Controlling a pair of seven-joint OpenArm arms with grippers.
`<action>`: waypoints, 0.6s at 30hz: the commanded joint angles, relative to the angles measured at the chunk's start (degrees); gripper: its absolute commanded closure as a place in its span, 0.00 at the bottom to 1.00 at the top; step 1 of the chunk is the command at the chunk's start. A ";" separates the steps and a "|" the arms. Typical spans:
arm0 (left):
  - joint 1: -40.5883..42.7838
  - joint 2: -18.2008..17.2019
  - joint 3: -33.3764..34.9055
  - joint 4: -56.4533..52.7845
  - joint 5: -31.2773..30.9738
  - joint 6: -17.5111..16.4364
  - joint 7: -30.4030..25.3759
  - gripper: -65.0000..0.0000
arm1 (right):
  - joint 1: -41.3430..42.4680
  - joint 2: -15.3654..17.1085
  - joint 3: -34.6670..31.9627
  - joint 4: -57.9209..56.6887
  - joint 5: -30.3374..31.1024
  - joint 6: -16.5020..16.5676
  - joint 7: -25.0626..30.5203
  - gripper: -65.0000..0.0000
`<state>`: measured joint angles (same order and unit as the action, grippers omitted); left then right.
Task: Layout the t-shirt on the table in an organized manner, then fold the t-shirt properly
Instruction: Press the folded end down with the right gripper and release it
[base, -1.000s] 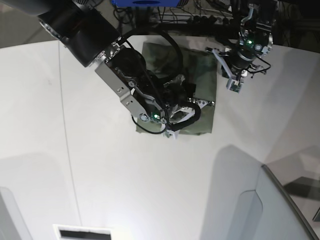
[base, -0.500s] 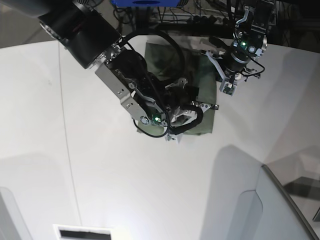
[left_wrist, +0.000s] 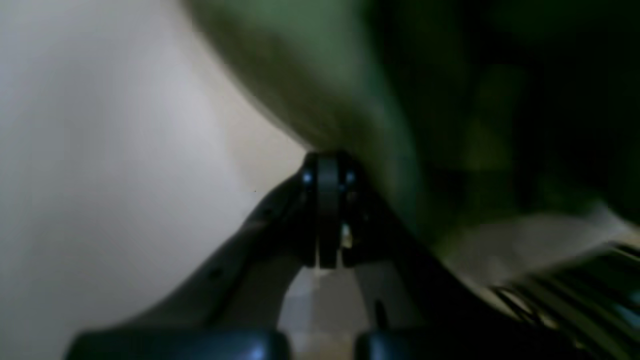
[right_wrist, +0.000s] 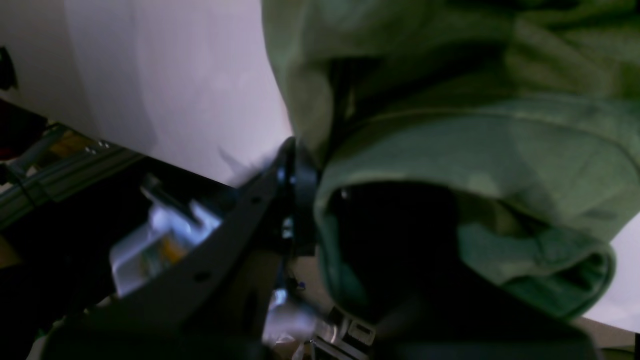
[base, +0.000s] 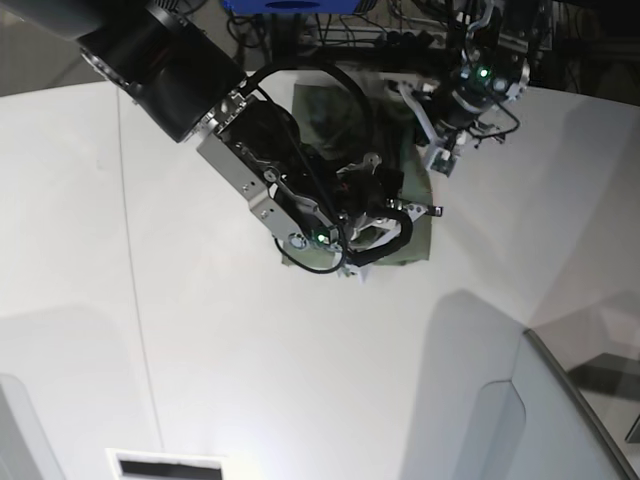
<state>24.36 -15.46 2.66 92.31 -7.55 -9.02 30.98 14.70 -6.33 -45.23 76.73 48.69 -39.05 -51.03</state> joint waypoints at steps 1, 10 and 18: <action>0.56 -1.64 -3.31 2.06 0.65 1.06 -0.96 1.00 | 1.35 -0.84 0.09 0.94 0.94 0.32 0.08 1.00; 8.56 -4.18 -22.92 4.35 0.74 0.80 -1.05 1.00 | 1.26 -0.84 0.00 0.85 0.94 0.32 -0.01 1.00; 12.34 -4.89 -26.35 4.43 0.74 0.80 -1.05 1.00 | 1.08 -0.93 0.09 -0.38 1.03 3.75 0.34 0.92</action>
<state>36.38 -19.73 -23.18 95.74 -7.01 -8.84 30.70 14.70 -6.52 -45.28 75.75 49.15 -35.48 -51.00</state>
